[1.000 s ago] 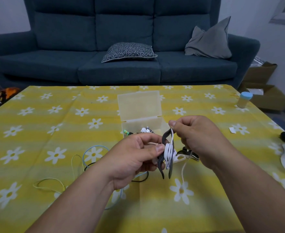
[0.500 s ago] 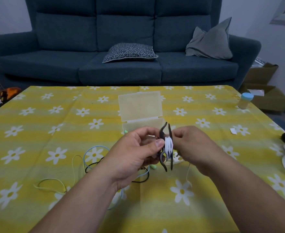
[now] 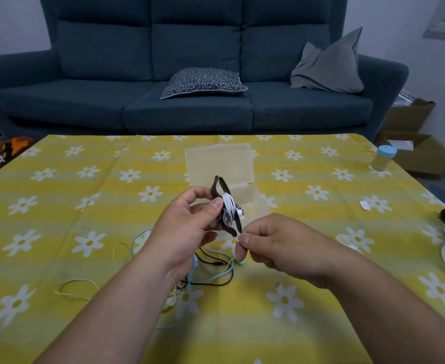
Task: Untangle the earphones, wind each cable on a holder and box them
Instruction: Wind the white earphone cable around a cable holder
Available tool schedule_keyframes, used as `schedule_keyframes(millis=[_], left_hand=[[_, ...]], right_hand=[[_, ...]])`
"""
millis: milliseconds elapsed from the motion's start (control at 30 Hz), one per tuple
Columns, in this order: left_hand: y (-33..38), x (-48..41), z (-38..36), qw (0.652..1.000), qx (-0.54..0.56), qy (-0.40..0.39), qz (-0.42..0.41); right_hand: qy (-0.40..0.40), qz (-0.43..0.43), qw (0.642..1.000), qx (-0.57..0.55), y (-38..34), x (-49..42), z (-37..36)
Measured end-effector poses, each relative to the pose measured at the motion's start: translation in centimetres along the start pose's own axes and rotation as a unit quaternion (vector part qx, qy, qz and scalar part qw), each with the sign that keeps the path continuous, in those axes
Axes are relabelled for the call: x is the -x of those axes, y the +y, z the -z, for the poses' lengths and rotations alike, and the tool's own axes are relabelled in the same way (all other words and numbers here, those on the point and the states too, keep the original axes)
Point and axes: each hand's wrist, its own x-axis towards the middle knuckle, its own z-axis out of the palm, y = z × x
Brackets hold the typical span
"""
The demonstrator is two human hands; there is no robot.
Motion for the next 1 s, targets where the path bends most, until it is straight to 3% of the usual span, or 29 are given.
schedule_keyframes(millis=[167, 300, 400, 500, 667, 1000], left_hand=[[-0.3, -0.2, 0.3, 1.0, -0.022, -0.006, 0.012], [-1.0, 0.0, 0.0, 0.993, -0.111, -0.019, -0.039], [-1.3, -0.1, -0.2, 0.982, -0.173, -0.029, -0.069], [-1.3, 0.0, -0.2, 0.984, -0.16, -0.047, -0.059], [-1.3, 0.2, -0.3, 0.981, -0.175, -0.079, -0.025], [-0.4, 1.3, -1.2, 0.98, -0.039, -0.188, 0.053]], right_hand=[[0.018, 0.021, 0.998, 0.049, -0.7, 0.6, 0.6], [0.0, 0.056, 0.996, 0.065, -1.2, 0.8, 0.4], [0.04, 0.078, 0.994, 0.06, -1.3, 0.8, 0.6], [0.104, 0.073, 0.992, 0.003, -1.3, 0.8, 1.2], [0.16, 0.056, 0.969, -0.183, -1.1, 0.7, 2.3], [0.256, 0.033, 0.957, -0.128, 0.5, -0.3, 2.7]])
